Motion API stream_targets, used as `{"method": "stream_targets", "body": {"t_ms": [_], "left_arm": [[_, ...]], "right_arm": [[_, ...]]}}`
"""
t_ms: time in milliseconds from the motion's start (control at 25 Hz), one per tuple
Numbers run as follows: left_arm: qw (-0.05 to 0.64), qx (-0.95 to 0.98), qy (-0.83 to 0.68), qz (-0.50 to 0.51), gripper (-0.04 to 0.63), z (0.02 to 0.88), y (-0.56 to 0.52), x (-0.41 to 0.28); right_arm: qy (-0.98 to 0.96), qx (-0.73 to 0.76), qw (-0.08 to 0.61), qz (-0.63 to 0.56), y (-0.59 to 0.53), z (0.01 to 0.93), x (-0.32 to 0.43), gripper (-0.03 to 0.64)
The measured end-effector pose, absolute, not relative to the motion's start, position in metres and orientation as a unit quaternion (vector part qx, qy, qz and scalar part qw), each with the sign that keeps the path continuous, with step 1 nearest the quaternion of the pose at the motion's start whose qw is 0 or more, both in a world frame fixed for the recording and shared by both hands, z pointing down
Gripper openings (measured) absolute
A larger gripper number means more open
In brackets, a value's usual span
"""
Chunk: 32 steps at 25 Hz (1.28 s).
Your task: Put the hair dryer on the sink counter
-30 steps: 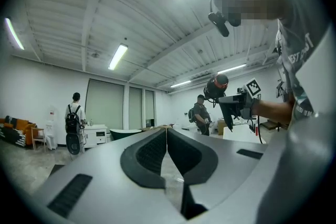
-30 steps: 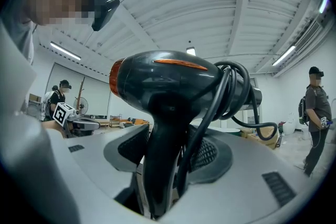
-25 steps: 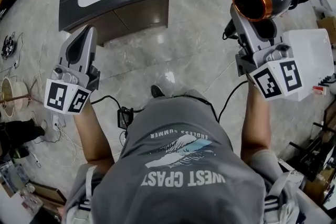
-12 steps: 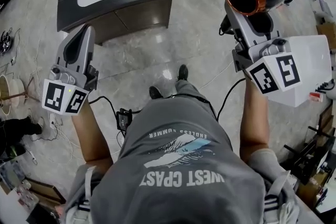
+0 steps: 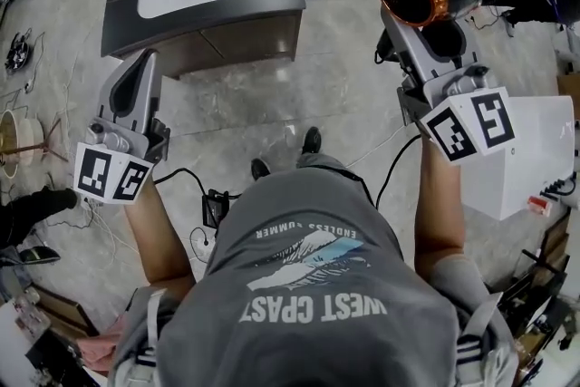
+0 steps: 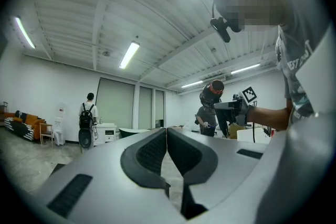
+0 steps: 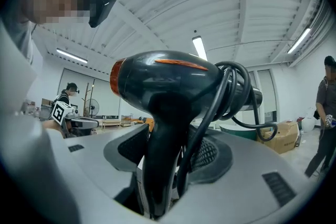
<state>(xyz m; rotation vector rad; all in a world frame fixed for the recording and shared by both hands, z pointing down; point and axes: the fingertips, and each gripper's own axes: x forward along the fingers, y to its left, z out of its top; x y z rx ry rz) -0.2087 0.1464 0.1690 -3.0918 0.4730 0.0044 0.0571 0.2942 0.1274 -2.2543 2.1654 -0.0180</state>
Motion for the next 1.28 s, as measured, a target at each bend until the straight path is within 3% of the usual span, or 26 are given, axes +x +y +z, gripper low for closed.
{"method": "stream_targets", "body": {"t_ms": [640, 1280], "left_arm": [[0.014, -0.971, 0.239, -0.005, 0.021, 0.173, 0.144, -0.150], [-0.012, -0.982, 0.187, -0.011, 0.021, 0.196, 0.074, -0.094]], "right_arm": [[0.750, -0.660, 0.020, -0.016, 0.244, 0.142, 0.145, 0.241], [0.741, -0.670, 0.013, -0.045, 0.192, 0.164, 0.159, 0.241]]}}
